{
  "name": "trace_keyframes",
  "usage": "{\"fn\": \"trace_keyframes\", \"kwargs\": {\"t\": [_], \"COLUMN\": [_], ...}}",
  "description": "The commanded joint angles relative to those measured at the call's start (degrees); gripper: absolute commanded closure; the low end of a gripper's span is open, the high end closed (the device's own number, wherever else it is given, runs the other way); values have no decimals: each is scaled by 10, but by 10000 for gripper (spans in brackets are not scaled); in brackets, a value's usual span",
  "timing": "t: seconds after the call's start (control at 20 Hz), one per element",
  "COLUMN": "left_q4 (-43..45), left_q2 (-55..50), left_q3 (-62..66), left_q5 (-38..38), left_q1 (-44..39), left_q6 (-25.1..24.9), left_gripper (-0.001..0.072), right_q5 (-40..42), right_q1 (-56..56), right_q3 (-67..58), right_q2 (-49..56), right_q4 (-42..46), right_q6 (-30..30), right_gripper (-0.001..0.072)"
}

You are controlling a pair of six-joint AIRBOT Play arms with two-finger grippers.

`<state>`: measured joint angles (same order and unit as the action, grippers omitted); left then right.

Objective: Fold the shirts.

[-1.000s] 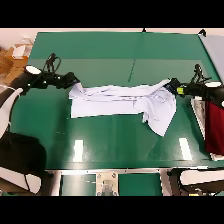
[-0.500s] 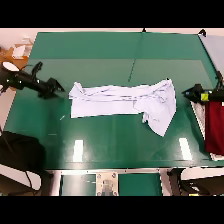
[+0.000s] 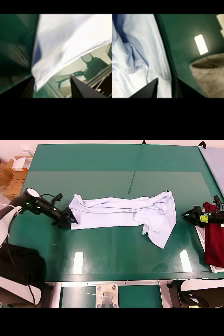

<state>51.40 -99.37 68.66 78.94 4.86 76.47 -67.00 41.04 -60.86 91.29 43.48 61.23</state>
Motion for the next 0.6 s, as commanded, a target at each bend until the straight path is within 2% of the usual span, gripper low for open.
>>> {"fn": "trace_keyframes", "kwargs": {"t": [0.0, 0.05, 0.1, 0.15, 0.2, 0.5, 0.55], "left_q4": [9, 7, 7, 7, 7, 7, 7], "left_q2": [-2, -2, -2, -2, -2, -2, -2], "left_q3": [-9, -9, -9, -9, -9, -9, -8], "left_q5": [-43, -37, -34, -34, -38, -54, -59], "left_q1": [-38, -40, -40, -40, -40, -40, -40], "left_q6": [0, 0, -1, -5, -5, -5, -4], "left_gripper": [193, 306, 489, 641, 684, 684, 684], "right_q5": [6, 10, 10, 10, 12, 21, 20], "right_q1": [1, 0, -2, -7, -14, -65, -75], "right_q3": [2, 2, 2, 2, 2, 2, 2], "right_q2": [0, 1, 2, 5, 12, 66, 69], "right_q4": [1, 1, 1, 1, 0, -4, -4], "right_q6": [0, 0, 0, 0, 0, 0, 0], "right_gripper": [441, 441, 440, 408, 402, 408, 451]}}
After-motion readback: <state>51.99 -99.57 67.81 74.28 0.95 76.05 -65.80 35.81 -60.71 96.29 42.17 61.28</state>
